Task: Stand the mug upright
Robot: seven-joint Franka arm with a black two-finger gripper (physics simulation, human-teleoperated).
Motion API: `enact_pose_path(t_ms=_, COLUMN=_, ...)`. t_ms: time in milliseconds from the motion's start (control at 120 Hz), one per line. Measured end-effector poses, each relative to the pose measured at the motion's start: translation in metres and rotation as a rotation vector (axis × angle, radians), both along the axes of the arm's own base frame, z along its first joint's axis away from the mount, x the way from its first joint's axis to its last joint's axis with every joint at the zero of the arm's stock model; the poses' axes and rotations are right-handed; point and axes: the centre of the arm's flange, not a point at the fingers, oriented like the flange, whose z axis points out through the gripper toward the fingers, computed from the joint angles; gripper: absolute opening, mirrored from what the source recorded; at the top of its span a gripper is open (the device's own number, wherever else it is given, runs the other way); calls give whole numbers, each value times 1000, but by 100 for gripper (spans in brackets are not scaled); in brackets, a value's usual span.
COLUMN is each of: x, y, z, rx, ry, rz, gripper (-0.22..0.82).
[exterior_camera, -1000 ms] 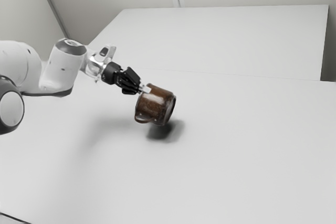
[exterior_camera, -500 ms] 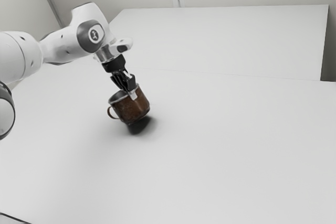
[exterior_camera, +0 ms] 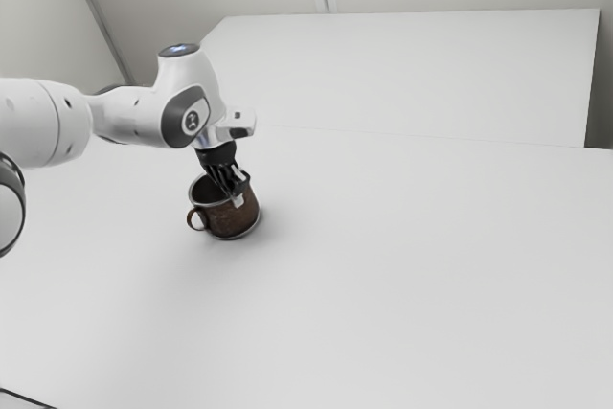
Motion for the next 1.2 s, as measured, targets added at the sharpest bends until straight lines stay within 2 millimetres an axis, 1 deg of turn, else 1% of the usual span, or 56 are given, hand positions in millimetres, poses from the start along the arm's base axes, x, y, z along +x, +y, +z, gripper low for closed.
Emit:
enact_pose_path(t_ms=42, x=-5, y=-1, z=-8, rx=5, ry=3, rz=4, gripper=-18)
enact_pose_path(t_ms=67, x=-7, y=-1, z=-12, rx=6, ry=4, rz=7, gripper=-16)
enact_pose_path(t_ms=175, x=-10, y=-2, z=-22, rx=-2, ry=-3, rz=23, gripper=8)
enact_pose_path(t_ms=233, x=-9, y=-2, z=-22, rx=-5, ry=-12, rz=30, gripper=21)
enact_pose_path(t_ms=292, x=-9, y=-2, z=-22, rx=-6, ry=-21, rz=35, gripper=30)
enact_pose_path(t_ms=392, x=-8, y=-2, z=-18, rx=-8, ry=-34, rz=44, gripper=42)
enact_pose_path(t_ms=442, x=-7, y=-2, z=-12, rx=-8, ry=-47, rz=47, gripper=45)
enact_pose_path(t_ms=575, x=-6, y=-4, z=29, rx=-11, ry=-107, rz=53, gripper=52)
enact_pose_path(t_ms=767, x=13, y=-6, z=98, rx=-68, ry=-147, rz=95, gripper=57)
enact_pose_path(t_ms=858, x=24, y=-6, z=147, rx=-92, ry=-177, rz=104, gripper=58)
enact_pose_path(t_ms=925, x=27, y=-6, z=175, rx=-102, ry=-184, rz=107, gripper=59)
enact_pose_path(t_ms=992, x=25, y=-6, z=189, rx=-108, ry=-172, rz=107, gripper=59)
enact_pose_path(t_ms=1133, x=20, y=-7, z=209, rx=-108, ry=-148, rz=105, gripper=60)
enact_pose_path(t_ms=1200, x=17, y=-7, z=223, rx=-105, ry=-151, rz=102, gripper=60)
